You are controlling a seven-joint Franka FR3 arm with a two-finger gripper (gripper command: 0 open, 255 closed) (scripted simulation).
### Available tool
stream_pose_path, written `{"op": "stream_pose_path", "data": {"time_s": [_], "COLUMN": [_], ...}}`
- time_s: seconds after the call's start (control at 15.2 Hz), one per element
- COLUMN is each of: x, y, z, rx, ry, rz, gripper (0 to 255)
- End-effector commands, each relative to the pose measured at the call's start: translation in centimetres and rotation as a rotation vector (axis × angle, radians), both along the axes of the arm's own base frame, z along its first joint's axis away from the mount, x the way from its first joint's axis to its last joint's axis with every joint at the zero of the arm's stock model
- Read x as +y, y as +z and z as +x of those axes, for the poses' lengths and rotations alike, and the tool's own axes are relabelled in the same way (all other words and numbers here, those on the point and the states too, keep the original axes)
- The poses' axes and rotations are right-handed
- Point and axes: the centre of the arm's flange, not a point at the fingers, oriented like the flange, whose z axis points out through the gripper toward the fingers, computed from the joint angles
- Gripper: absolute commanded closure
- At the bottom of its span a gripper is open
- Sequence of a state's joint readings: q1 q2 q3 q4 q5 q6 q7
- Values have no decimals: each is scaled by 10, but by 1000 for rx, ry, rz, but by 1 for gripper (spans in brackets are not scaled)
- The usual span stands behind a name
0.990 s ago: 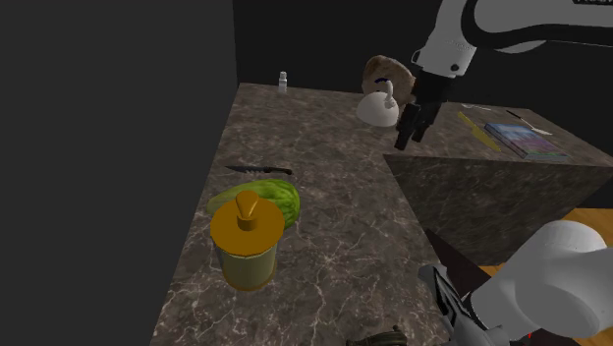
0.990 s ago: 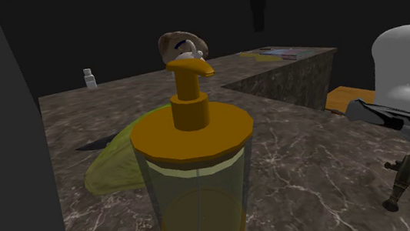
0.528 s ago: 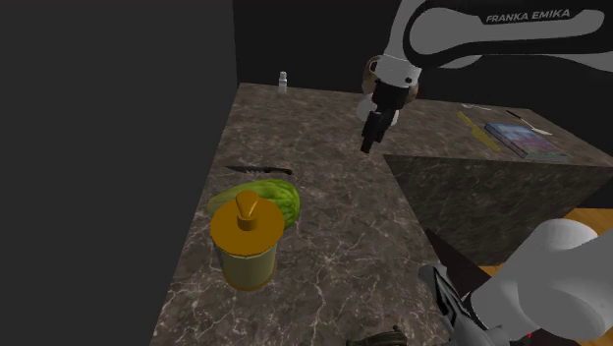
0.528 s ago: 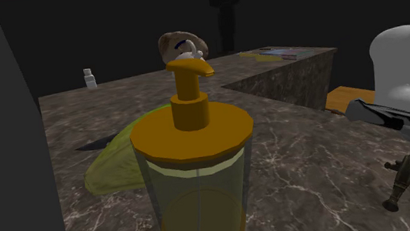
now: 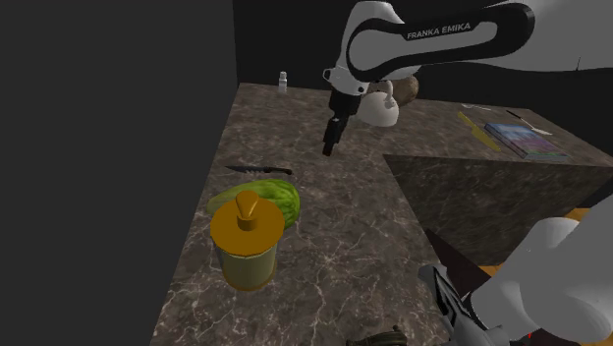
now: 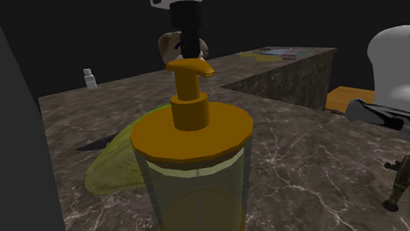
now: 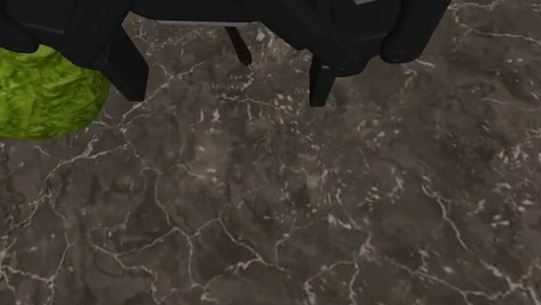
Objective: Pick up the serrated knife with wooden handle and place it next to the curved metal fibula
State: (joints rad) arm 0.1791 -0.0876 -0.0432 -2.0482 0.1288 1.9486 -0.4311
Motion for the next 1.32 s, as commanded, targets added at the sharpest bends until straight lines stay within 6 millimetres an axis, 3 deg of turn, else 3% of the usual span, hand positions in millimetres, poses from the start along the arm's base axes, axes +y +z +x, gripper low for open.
{"op": "stream_pose_path", "data": {"time_s": [0.0,0.86,1.25], "x": [10,126,130], "y": [-12,-72,-98], "z": [19,120,121], "rx": [-13,-92,-92], "ry": [58,420,421], "rz": [4,27,27], "gripper": [0,0,0]}}
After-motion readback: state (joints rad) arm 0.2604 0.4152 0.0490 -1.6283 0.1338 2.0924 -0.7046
